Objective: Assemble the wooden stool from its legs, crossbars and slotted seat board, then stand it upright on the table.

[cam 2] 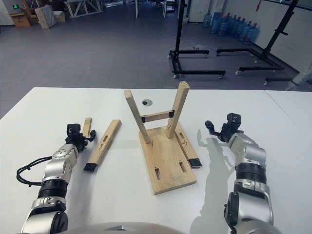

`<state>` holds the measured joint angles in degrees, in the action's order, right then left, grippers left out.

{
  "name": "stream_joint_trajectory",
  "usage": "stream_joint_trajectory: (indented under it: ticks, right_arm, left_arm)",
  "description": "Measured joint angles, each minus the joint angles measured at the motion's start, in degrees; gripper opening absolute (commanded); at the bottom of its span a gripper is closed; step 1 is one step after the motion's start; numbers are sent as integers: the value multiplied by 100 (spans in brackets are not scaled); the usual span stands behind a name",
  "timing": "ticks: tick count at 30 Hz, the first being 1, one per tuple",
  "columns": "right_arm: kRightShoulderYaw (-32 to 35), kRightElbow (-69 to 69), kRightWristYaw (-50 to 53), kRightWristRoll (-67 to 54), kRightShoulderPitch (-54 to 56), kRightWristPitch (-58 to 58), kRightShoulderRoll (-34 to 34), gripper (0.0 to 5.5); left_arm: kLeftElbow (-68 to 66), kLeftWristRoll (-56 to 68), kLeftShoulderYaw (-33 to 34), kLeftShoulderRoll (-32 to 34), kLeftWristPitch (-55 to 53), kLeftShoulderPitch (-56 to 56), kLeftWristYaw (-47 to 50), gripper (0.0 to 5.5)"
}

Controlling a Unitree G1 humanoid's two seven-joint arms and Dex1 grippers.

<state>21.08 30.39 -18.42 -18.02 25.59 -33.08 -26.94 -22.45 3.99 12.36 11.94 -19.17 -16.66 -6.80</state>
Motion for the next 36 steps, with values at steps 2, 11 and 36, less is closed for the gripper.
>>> stream_joint_trajectory:
  ticks: [2, 11, 36]
  right_arm:
    - [-26, 12, 1, -1, 17, 0, 6, 538]
    - [-44, 80, 3, -1, 99, 10, 18, 538]
    - [923, 436, -16, -739, 1228, 140, -660, 538]
  left_arm:
    - [-19, -1, -38, -18, 4, -10, 64, 340]
    - [676, -17, -149, -23, -436, 379, 376, 205]
    - [4317, 2464, 957, 1691, -1289, -1152, -1322, 127]
